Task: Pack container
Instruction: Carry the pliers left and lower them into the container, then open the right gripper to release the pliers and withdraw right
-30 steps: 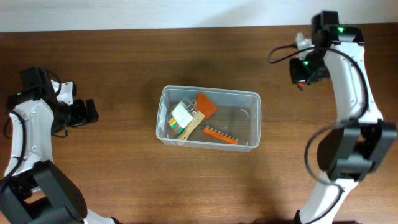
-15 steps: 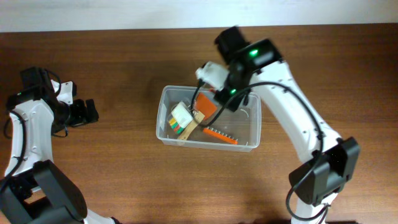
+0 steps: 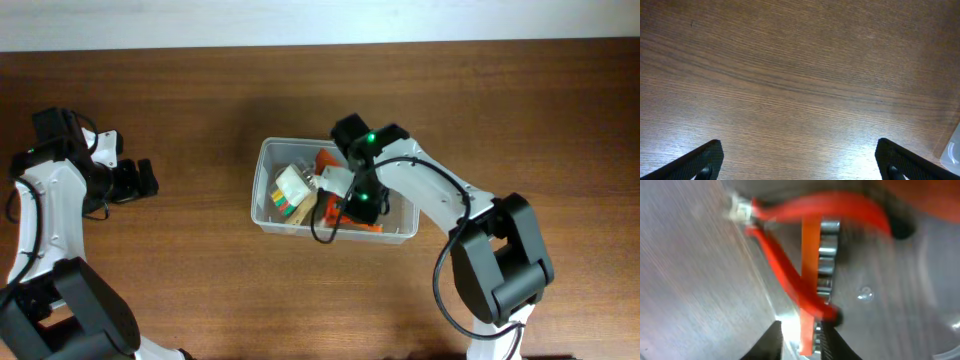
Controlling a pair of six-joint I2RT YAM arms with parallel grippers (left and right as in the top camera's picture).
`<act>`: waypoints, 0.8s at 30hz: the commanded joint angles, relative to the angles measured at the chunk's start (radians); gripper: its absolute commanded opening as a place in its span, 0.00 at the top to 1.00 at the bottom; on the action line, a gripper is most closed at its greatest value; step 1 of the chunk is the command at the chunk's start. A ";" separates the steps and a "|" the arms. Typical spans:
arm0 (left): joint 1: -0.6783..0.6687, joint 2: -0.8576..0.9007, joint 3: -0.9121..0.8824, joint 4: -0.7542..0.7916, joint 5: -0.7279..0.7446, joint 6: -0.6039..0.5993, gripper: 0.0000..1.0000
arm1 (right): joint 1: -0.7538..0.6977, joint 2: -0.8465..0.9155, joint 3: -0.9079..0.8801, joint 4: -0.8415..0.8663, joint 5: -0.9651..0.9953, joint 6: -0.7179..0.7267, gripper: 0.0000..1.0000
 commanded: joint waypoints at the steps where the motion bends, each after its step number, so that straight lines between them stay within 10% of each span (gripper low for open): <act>1: 0.002 -0.017 -0.005 0.000 0.008 -0.005 0.01 | -0.006 -0.004 -0.001 0.013 -0.013 -0.007 0.71; 13: -0.107 -0.091 -0.003 0.019 -0.084 0.032 0.01 | -0.047 -0.004 0.388 -0.137 0.071 0.111 0.55; 19: -0.228 -0.187 -0.002 0.031 -0.082 0.051 0.01 | -0.198 -0.007 0.607 -0.175 0.070 0.263 0.28; 21: -0.279 -0.200 -0.002 0.031 -0.063 0.052 0.01 | -0.283 -0.008 0.660 -0.177 0.070 0.310 0.01; 24: -0.338 -0.200 -0.002 0.046 -0.003 0.087 0.01 | -0.382 -0.008 0.690 -0.180 0.066 0.337 0.01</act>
